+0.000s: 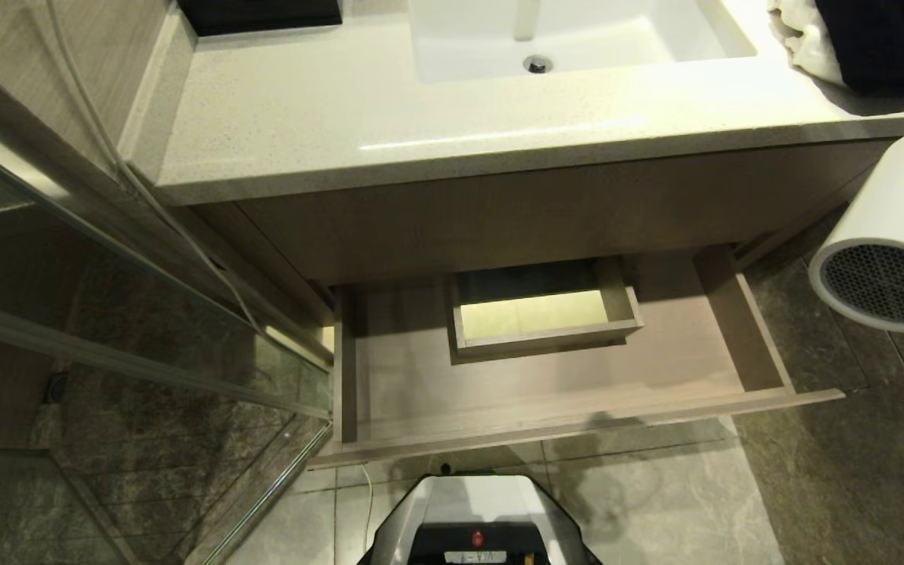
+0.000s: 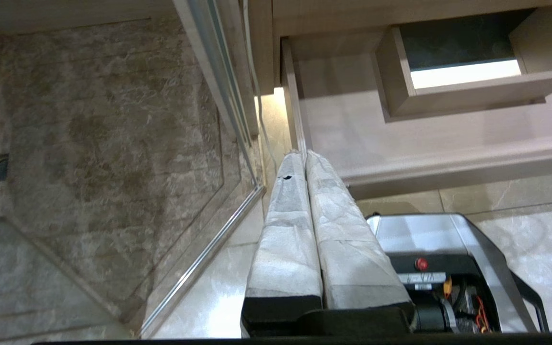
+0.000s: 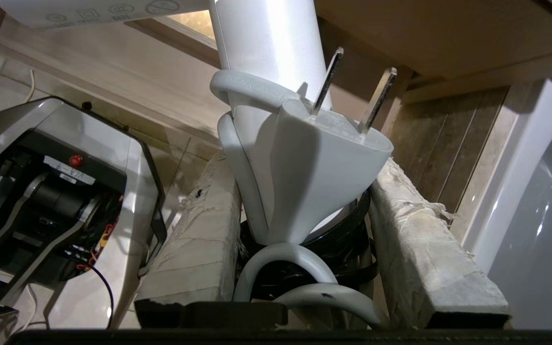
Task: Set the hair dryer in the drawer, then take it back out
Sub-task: Put it into the drawer
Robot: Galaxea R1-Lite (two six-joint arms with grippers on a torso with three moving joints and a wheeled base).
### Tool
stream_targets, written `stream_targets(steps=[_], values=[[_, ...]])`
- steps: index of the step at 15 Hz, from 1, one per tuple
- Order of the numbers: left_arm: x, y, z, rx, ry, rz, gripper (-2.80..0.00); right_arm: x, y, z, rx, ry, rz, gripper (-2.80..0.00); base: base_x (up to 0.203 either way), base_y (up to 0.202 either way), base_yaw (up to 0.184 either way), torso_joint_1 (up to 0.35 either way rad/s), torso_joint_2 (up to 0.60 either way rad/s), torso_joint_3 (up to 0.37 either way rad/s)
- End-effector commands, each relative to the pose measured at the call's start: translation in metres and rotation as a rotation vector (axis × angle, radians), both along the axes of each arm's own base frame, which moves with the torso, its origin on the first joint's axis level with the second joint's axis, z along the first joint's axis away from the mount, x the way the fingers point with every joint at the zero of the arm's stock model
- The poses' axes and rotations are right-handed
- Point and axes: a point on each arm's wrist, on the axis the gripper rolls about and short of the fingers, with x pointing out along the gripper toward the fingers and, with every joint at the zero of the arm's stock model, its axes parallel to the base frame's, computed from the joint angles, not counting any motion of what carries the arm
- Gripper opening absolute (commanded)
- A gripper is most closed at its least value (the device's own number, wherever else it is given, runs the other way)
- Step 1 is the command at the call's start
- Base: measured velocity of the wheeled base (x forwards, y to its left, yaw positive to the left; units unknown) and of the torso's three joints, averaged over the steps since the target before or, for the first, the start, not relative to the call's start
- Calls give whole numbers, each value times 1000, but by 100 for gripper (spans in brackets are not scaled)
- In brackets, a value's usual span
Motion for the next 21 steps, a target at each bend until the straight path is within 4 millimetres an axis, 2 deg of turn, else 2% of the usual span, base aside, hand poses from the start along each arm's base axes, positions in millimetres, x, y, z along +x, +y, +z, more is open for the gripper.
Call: stream_targets(steps=[1, 3, 12, 21], values=[[0, 0, 0, -1, 1, 0, -280, -6, 0, -6, 9, 3, -5, -280, 0, 0, 0, -186, -120, -307], [0, 0, 0, 0, 1, 0, -280, -6, 0, -9, 16, 0, -19, -280, 0, 0, 0, -245, 147, -67], [0, 0, 0, 0, 1, 0, -280, -11, -1, -46, 34, 15, -68, -280, 0, 0, 0, -193, 321, 119], [0, 0, 0, -1, 1, 0, -280, -6, -1, -60, 35, 22, -77, -280, 0, 0, 0, -258, 424, 168]])
